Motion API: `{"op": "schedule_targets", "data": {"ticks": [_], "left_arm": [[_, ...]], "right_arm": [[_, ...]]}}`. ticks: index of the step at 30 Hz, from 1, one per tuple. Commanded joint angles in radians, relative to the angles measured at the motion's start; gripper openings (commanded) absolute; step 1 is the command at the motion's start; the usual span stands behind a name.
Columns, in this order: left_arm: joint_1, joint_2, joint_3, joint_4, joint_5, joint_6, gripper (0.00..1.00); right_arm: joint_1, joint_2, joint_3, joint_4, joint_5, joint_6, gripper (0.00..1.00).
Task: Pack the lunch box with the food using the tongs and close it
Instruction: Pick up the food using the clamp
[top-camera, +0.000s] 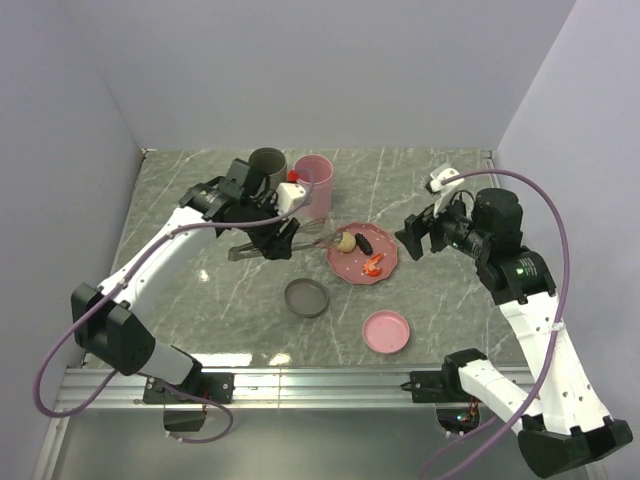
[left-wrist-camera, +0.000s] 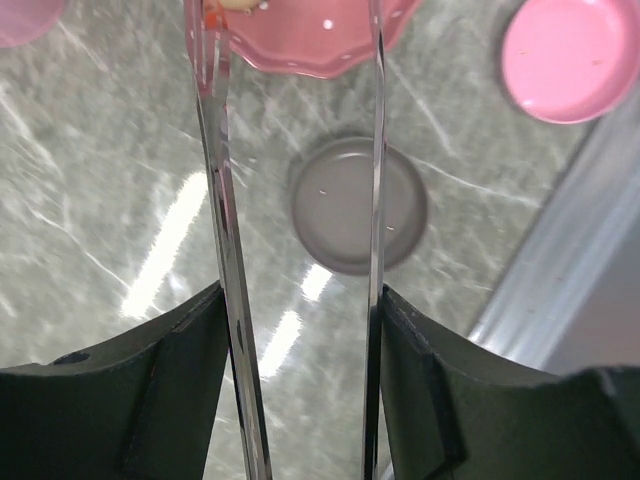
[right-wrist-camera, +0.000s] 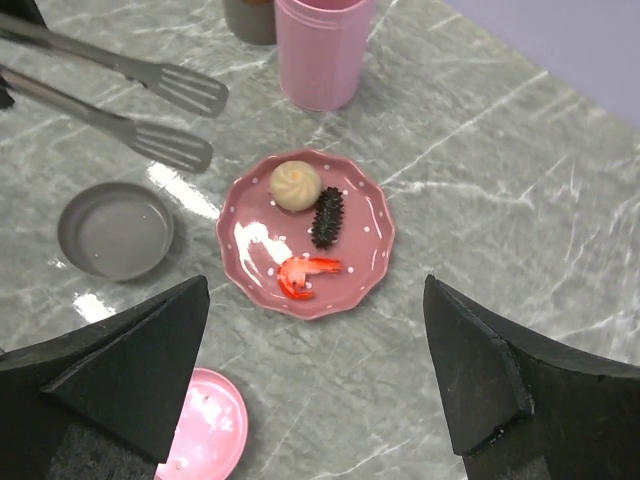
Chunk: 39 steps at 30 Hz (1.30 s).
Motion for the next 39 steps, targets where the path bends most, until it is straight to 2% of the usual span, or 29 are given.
{"op": "schedule_targets", "data": {"ticks": [1,5,11,27,39], "left_arm": [[-0.051,0.04,0.062,0.069,-0.151,0.055,0.61],[-0.095,0.08,0.086,0.115,-0.229,0.085,0.61],[-0.17,0.111,0.053,0.176,-0.306,0.144,0.6],[-0.18,0.302,0.092,0.21,-0.262,0.207,0.61],[-0.18,0.347,0.111,0.245,-0.3,0.206,0.61]], "right_arm": [[-0.083,0.008,0.031,0.013,-0.09,0.073,0.94],[-0.16,0.055,0.075,-0.005,-0.159,0.123,0.95],[-0.195,0.077,0.097,-0.015,-0.183,0.142,0.96],[-0.227,0.089,0.101,-0.015,-0.212,0.143,0.97],[-0.23,0.097,0.098,-0.015,-0.229,0.142,0.97]]}}
